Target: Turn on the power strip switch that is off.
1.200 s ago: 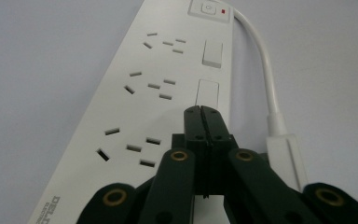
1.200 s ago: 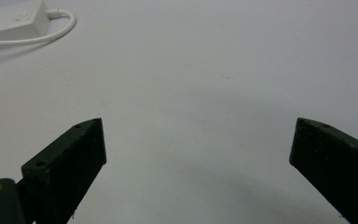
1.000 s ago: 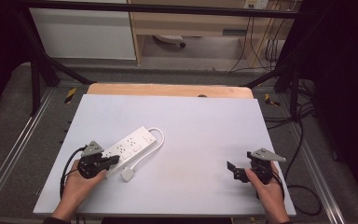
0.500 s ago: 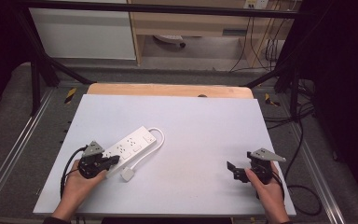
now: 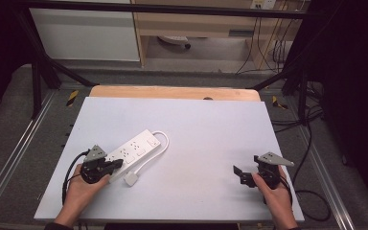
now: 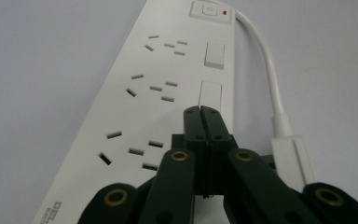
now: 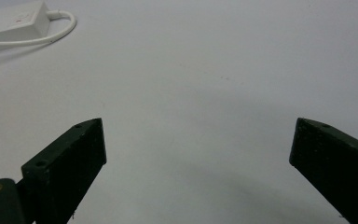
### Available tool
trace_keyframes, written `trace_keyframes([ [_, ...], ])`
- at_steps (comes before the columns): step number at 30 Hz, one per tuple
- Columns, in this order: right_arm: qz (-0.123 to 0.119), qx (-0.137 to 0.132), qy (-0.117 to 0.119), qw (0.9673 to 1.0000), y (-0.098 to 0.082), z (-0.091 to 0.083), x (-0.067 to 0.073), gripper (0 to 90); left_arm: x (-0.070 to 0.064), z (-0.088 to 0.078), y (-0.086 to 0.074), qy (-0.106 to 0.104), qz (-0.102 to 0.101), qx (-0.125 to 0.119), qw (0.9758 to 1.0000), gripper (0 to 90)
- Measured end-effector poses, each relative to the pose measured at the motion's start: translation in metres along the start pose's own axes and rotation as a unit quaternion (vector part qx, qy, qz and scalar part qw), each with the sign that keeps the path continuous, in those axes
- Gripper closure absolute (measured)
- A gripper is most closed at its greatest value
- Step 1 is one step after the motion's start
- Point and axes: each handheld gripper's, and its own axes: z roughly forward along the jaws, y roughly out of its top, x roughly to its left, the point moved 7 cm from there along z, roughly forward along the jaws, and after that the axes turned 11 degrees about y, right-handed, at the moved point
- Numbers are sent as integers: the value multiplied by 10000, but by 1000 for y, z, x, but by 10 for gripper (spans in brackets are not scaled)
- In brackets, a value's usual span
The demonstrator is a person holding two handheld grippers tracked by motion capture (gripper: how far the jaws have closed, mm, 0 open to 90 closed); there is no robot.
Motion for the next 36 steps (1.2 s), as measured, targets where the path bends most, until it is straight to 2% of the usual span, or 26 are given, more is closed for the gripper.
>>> trace_keyframes([
  [12, 0, -1, -4, 10000, 0, 0, 0, 41, -4, -2, 4, -47, -11, -199, 9998, 898],
  [13, -1, 1, -5, 10000, 0, 0, 0, 41, -4, -2, 5, -42, -4, -211, 9998, 866],
  [21, 0, 4, -5, 10000, 0, 0, 0, 41, -5, -3, 7, -44, -69, -310, 9995, 796],
  [33, -2, 4, -4, 10000, 0, 0, 0, 41, -6, -2, 10, -39, -171, -374, 9991, 603],
  [36, -2, 5, -9, 10000, 0, 0, 0, 41, -7, -2, 11, -44, -217, -372, 9991, 526],
])
